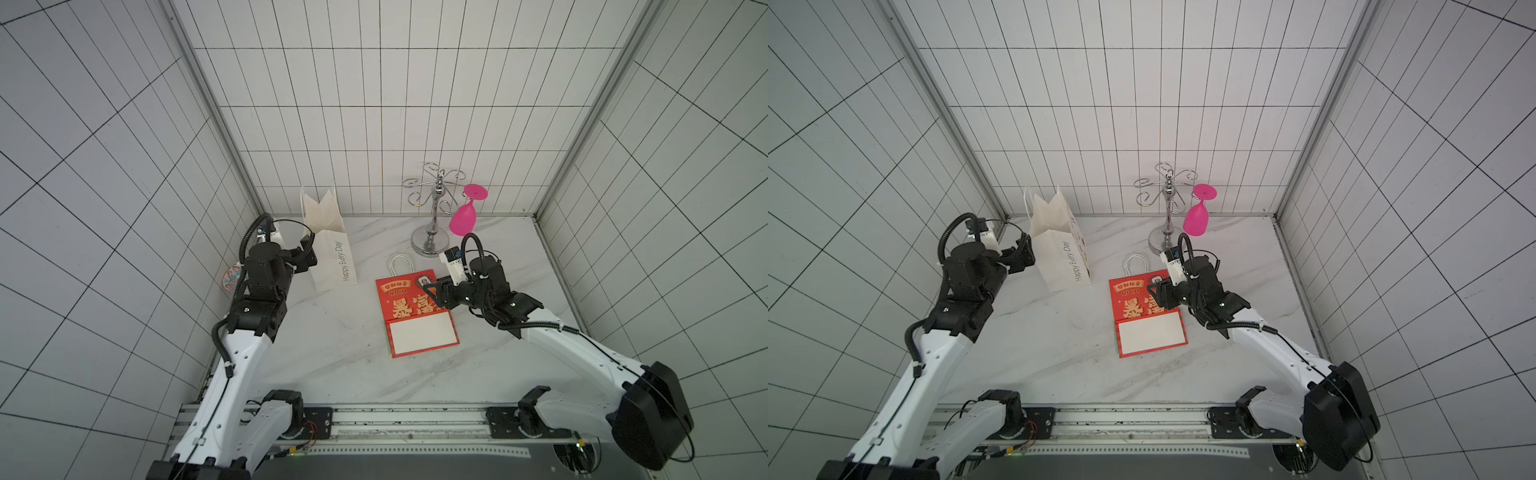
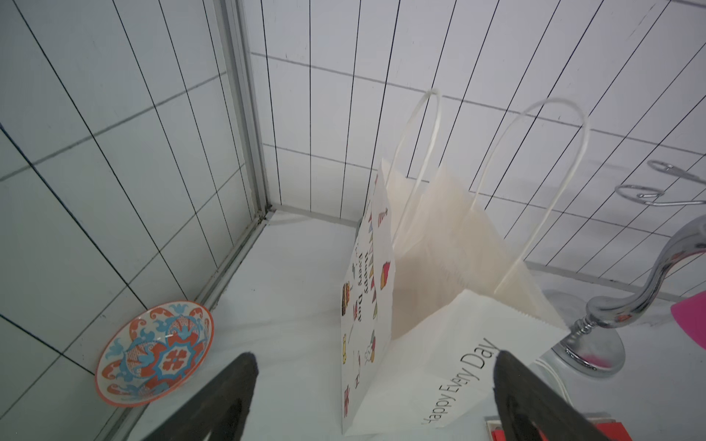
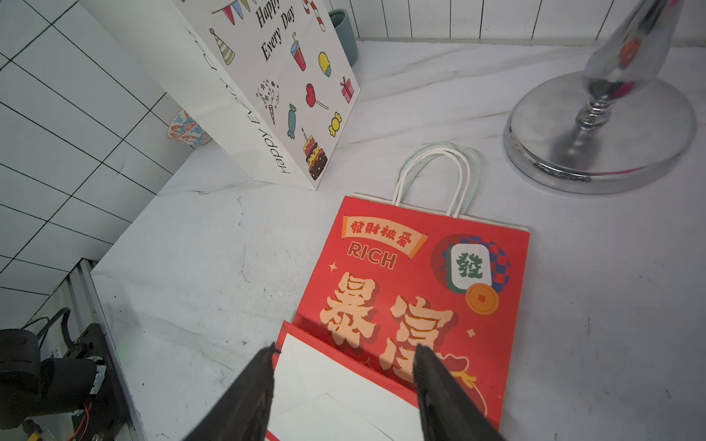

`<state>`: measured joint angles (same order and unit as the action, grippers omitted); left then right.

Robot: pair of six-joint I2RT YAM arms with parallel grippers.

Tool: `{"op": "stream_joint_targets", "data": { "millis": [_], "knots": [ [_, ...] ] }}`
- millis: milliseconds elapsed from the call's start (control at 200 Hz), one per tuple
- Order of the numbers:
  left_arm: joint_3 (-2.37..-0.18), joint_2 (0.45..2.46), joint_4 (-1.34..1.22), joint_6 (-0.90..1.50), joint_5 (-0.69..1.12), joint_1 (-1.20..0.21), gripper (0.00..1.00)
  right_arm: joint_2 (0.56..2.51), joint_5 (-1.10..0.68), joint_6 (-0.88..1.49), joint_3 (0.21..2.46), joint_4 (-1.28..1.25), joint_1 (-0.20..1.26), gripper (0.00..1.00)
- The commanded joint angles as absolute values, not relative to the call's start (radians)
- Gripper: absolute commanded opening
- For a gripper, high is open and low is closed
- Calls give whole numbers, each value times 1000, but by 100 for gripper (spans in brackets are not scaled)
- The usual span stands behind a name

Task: Put away the paper bag
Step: Adjust the paper bag at the center of the board.

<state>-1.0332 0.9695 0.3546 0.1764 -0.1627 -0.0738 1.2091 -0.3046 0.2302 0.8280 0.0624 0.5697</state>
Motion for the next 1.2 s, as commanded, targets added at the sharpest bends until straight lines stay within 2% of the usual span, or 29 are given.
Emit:
{"op": "stream_joint_targets", "data": {
  "millis": [0,200,445,590,825,955,1099,1194],
  "knots": [
    [-1166,1047,455,109,-137,-71,98,1202,-284,206,899,83,577,59],
    [-1404,1290,589,122,-99,-72,98,1170,-242,215,882,134,579,59],
    [-1487,1442,598,117,-165,-81,98,1124,-199,219,829,132,578,59],
    [-1504,1506,583,98,-200,-81,94,1120,-198,222,820,129,578,59],
    [-1534,1574,578,79,-214,-81,72,1118,-196,235,819,129,578,59],
    [-1555,1606,587,72,-217,-81,66,1119,-196,239,819,125,578,59],
    [-1560,1610,584,71,-231,-80,50,1118,-198,243,818,124,578,59],
    [-1560,1608,583,66,-239,-76,36,1116,-196,244,814,122,578,59]
  ]
}}
